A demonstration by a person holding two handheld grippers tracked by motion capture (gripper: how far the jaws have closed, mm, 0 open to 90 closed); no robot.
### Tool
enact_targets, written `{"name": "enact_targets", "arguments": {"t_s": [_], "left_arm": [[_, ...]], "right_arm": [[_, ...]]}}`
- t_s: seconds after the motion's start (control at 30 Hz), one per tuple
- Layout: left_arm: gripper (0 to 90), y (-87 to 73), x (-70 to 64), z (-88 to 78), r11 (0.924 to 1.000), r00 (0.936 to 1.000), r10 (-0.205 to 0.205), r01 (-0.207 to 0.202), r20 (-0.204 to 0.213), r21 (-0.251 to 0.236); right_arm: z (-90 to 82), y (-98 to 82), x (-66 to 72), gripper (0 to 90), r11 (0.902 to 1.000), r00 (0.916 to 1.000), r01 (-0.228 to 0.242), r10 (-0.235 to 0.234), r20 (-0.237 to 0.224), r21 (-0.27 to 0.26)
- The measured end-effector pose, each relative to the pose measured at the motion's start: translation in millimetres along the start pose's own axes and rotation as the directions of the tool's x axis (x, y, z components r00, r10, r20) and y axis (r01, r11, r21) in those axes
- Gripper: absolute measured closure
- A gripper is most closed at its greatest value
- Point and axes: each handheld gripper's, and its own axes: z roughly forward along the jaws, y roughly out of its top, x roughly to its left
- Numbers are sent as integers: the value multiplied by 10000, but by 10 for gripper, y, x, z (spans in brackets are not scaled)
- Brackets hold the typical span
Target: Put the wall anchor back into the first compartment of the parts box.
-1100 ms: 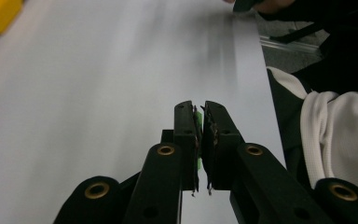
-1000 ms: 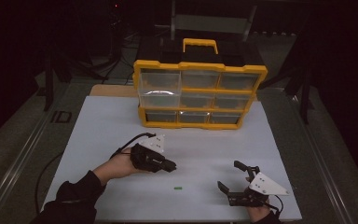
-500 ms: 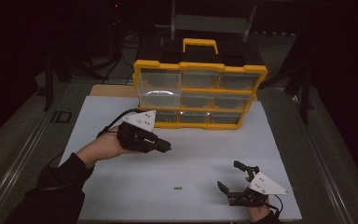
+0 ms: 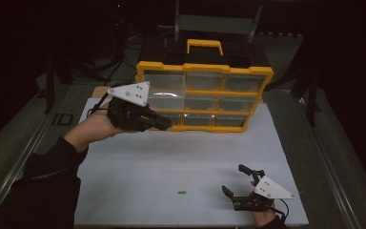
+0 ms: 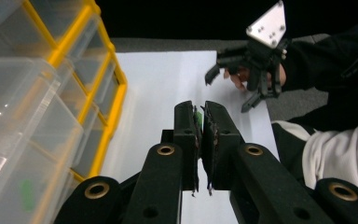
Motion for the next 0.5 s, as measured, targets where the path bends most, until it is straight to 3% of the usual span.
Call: {"name": "enact_targets", "arguments": {"t_s": [0.2,0.23,0.5], "left_arm": [[834,64,84,-105,9998,9999,-78,75,-134,-203],[834,98,161,-178,9995,9991,-144,133,-396,-288],[834,139,346,-329,9970,9928,-477,407,-1095,-653]], "right_arm": [[-2,1,2,80,10000,10000,-22,22,0,-21],[-1,1,2,80,10000,10000,-27,27,4,-19],[1,0,4,80,10000,10000,-22,23,9,-15]]}}
